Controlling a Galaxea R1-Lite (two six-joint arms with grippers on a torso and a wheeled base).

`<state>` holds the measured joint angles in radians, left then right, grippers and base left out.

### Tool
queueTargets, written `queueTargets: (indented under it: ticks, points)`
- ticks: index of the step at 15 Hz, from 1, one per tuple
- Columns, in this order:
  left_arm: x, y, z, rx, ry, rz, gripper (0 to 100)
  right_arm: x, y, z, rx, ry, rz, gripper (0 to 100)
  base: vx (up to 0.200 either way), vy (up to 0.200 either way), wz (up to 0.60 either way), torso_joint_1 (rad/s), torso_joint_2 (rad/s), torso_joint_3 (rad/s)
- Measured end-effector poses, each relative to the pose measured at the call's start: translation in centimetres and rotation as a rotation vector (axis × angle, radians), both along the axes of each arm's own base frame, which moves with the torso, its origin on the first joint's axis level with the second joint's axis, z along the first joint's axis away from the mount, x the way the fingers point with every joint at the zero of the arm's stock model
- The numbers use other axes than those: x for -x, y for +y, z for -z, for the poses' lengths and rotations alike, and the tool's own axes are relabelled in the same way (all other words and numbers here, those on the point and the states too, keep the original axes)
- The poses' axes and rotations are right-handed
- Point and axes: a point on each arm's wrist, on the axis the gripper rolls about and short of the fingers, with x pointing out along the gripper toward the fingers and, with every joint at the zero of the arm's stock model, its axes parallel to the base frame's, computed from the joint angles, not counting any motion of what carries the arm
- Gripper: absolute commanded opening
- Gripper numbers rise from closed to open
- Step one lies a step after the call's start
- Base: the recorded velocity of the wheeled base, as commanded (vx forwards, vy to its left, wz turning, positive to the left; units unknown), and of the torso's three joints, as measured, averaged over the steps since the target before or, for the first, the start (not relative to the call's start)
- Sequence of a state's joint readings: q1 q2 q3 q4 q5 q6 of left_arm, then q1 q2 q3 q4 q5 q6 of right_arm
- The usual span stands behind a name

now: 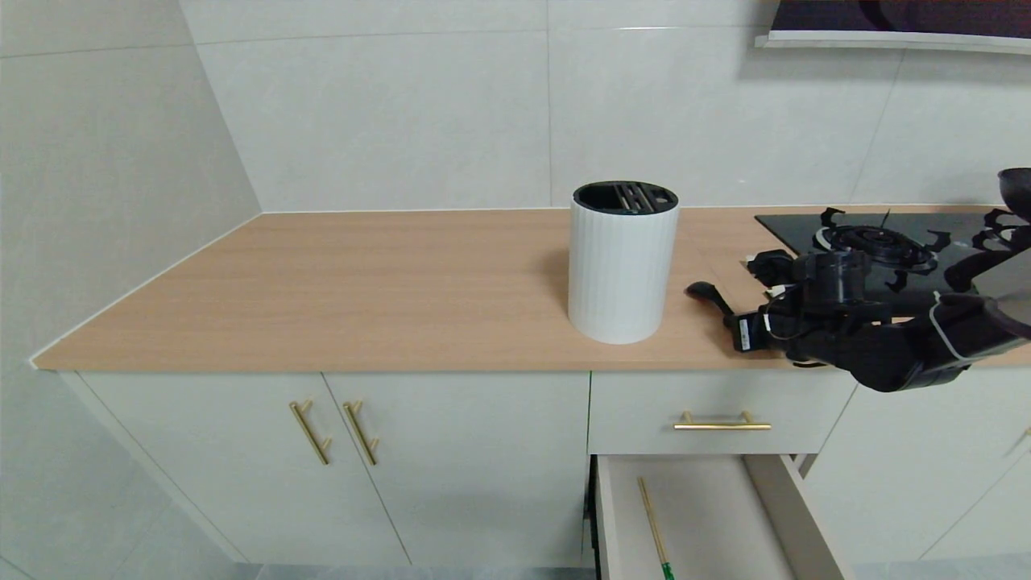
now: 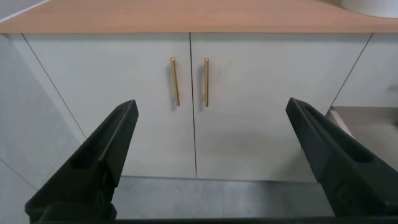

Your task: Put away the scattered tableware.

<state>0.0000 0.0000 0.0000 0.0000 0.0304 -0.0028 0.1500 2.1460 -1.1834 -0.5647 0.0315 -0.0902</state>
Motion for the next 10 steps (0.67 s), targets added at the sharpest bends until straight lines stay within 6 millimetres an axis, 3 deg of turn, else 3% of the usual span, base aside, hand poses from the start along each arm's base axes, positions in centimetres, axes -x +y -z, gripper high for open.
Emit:
queueTargets:
  ticks: [3, 6, 10]
  points:
    - [0.0, 0.0, 0.0, 0.0, 0.0, 0.0, 100, 0.1, 0.0, -0.1, -0.018, 0.011, 0.009, 0, 0.0, 0.0, 0.0, 0.0, 0.0, 0.0]
    - [0.0, 0.0, 0.0, 0.0, 0.0, 0.0, 100, 1.7, -0.1, -1.6, -0.054, 0.128, 0.032, 0, 0.0, 0.0, 0.0, 0.0, 0.0, 0.0]
    - [0.0, 0.0, 0.0, 0.0, 0.0, 0.0, 100, 7.2, -0.3, -6.2, -0.103, 0.323, 0.073, 0, 0.0, 0.0, 0.0, 0.0, 0.0, 0.0]
